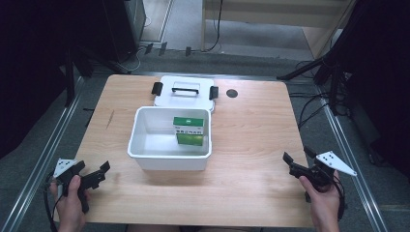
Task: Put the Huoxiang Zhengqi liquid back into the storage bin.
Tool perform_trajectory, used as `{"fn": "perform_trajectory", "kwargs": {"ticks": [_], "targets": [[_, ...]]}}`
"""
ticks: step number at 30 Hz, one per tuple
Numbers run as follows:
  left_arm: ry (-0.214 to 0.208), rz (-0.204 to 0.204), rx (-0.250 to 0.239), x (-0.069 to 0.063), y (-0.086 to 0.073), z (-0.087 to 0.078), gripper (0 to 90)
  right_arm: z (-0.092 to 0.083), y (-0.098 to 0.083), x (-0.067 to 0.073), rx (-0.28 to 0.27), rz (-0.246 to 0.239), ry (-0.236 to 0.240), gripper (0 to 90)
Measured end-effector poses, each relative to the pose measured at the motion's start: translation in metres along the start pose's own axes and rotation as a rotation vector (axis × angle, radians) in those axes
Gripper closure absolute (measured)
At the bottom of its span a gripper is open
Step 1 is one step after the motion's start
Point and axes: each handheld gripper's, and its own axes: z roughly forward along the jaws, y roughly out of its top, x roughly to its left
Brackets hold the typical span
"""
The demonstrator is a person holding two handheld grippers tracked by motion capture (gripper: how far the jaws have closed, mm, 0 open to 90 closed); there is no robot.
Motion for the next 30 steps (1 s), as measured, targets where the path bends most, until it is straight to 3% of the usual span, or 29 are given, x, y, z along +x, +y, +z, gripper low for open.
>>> {"fn": "perform_trajectory", "kwargs": {"ticks": [2, 5, 15, 21, 30], "targets": [[0.0, 0.001, 0.0, 0.0, 0.0, 0.0, 3.9, -0.006, -0.007, -0.003, 0.008, 0.005, -0.007, 10.2], [0.001, 0.003, 0.001, 0.0, 0.0, 0.0, 3.9, -0.014, -0.015, -0.006, 0.017, 0.007, 0.012, 0.4], [0.003, 0.004, 0.001, 0.0, 0.0, 0.0, 3.9, -0.03, -0.027, -0.006, 0.009, 0.009, 0.007, 0.0], [-0.002, 0.01, 0.009, 0.0, 0.0, 0.0, 3.9, -0.031, -0.036, -0.001, 0.016, -0.007, -0.01, 0.0], [-0.003, 0.003, 0.011, 0.0, 0.001, 0.001, 3.9, -0.031, -0.04, 0.0, 0.015, 0.014, -0.019, 0.0]]}}
